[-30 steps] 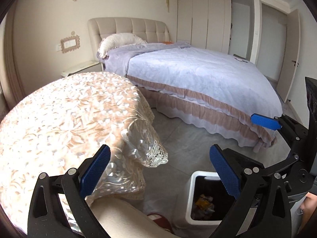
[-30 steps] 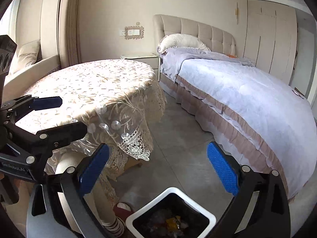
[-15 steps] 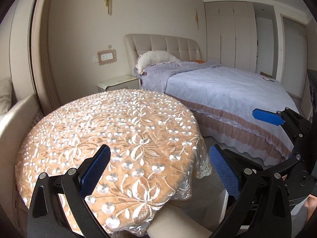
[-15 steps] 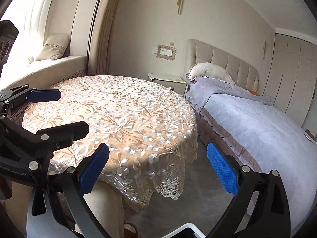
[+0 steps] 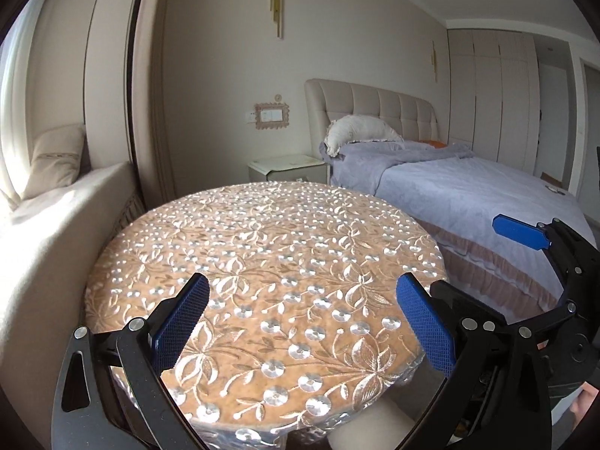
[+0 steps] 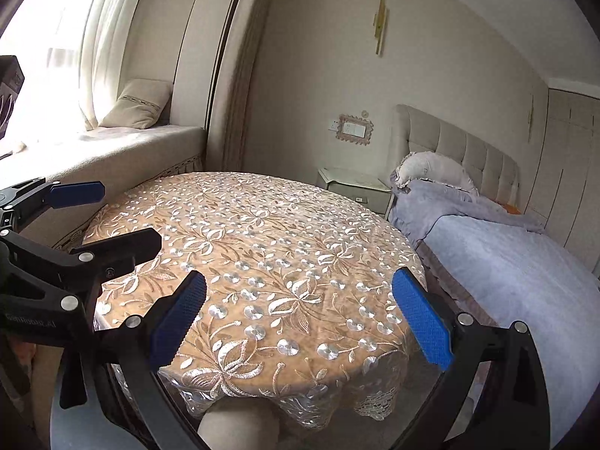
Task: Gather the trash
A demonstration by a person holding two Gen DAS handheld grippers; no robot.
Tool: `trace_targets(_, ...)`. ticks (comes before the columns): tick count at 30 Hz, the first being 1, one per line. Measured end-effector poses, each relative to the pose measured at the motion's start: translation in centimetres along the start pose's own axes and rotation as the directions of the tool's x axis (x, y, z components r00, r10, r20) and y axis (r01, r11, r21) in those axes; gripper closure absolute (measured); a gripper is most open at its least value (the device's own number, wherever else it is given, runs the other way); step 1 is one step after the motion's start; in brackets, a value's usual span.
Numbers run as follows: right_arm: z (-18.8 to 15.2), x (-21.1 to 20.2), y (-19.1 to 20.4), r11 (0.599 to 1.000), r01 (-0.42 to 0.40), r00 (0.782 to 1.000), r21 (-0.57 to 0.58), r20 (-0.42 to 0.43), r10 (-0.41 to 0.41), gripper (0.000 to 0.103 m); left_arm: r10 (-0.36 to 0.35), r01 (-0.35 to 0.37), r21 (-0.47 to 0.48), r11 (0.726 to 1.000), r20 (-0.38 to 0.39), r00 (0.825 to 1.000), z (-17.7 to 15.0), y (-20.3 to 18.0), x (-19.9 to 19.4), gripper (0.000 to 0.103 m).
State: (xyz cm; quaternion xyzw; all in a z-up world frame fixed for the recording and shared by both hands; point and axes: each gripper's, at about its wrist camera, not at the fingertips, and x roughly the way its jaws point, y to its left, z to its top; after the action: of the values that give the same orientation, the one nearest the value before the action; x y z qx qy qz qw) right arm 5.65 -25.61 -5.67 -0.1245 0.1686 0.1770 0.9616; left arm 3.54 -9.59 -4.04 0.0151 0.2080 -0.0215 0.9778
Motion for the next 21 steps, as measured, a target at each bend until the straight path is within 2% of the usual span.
trace_targets(4,0.6,0.4,1.0,1.0,-0.024,1.0,-0.006,0.0,0.024,0.005,0.04,-0.04,-0.019,0.999,0.009,0.999,0.2,1.0,-0.4,0.005)
trace_targets(14,1.2,0.5,1.9,0.999,-0.032,0.999,-0.015,-0.002,0.032,0.005,0.055,-0.055,-0.019,0.998,-0.002,0.998,0.0,1.5,-0.2,0.005)
trace_targets(21,1.2,0.6,2.1,0.999,-0.03,1.0,-0.023,-0.004,0.03,0.005,0.085,-0.085,0.006,0.996,0.025,0.996,0.1,1.1,-0.6,0.005)
